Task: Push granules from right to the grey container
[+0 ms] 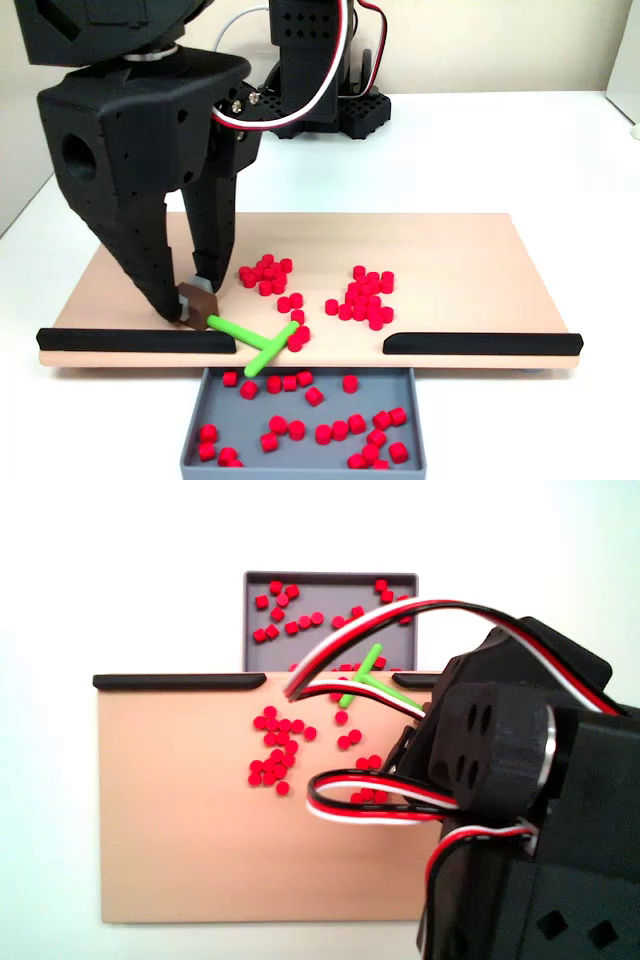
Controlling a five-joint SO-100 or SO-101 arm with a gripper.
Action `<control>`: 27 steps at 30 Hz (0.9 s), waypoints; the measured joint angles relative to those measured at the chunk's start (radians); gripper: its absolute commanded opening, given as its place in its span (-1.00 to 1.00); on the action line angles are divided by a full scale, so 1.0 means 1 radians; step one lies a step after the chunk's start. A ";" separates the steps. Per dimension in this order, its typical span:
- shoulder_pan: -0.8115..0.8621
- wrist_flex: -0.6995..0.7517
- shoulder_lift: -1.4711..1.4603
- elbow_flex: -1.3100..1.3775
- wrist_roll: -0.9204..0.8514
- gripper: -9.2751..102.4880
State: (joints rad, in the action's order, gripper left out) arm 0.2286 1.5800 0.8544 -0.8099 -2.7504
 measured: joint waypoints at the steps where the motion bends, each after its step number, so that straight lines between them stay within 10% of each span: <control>1: -0.003 0.000 0.000 0.000 0.017 -0.84; 27: -0.126 0.008 0.357 -0.173 0.928 -0.84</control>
State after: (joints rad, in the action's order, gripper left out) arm 0.1028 1.5877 1.2118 -0.9833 -1.8224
